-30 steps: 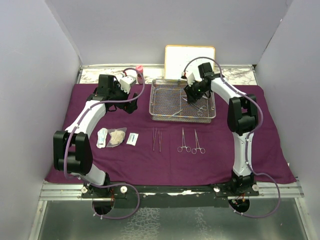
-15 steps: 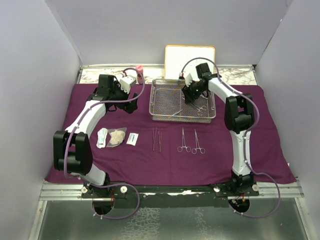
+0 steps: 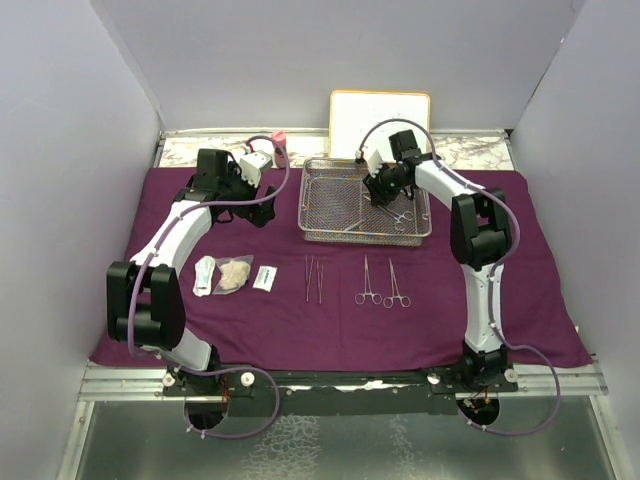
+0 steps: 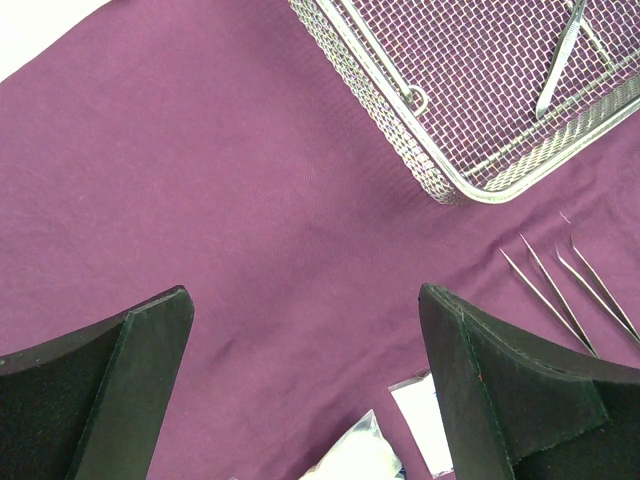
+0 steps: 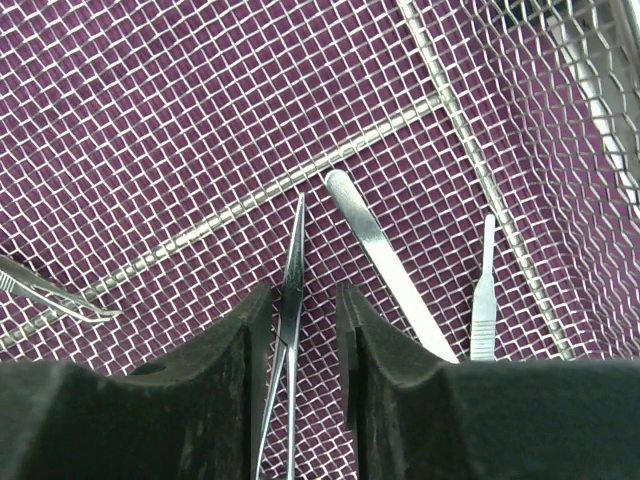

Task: Open and lay out the surgical kit
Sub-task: Pick up the medical item from the container.

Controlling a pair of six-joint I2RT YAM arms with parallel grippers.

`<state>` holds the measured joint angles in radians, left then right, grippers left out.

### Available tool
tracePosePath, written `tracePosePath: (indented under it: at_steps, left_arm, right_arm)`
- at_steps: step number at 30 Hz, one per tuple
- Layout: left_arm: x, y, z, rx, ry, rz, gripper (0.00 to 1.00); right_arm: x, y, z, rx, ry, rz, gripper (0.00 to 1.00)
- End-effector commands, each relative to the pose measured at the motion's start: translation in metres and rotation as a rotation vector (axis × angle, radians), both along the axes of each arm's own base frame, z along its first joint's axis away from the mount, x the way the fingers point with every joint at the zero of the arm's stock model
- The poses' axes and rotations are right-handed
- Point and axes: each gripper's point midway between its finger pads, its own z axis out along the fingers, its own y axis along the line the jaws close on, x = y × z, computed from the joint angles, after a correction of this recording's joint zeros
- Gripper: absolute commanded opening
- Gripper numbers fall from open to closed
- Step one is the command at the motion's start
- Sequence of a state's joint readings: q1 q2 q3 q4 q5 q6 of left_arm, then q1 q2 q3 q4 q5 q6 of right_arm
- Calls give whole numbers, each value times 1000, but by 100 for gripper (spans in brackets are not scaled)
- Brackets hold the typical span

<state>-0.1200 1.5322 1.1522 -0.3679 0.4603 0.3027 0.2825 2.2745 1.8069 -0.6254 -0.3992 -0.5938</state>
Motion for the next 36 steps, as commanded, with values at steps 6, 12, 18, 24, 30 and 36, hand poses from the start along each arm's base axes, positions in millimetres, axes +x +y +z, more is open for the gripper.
tracePosePath:
  at_steps: [6, 12, 18, 24, 30, 36]
  left_arm:
    - [2, -6, 19, -27, -53, -25, 99]
    - [2, -6, 18, -27, -51, -26, 99]
    - [2, -6, 21, -31, -56, -26, 99]
    - [2, -6, 22, -33, -58, -23, 99]
    - [2, -7, 24, -36, -61, -23, 99]
    - [2, -7, 25, -35, -63, -23, 99]
  right_arm:
    - [-44, -19, -58, -118, 144, -10, 24]
    - [-43, -14, -59, -95, 180, -42, 15]
    - [-35, -10, -48, -73, 173, -67, 6]
    - [-19, -1, -18, -26, 128, -97, 1]
    - [-7, 8, 14, 34, 71, -119, 1]
    - [-4, 10, 28, 54, 46, -125, 1]
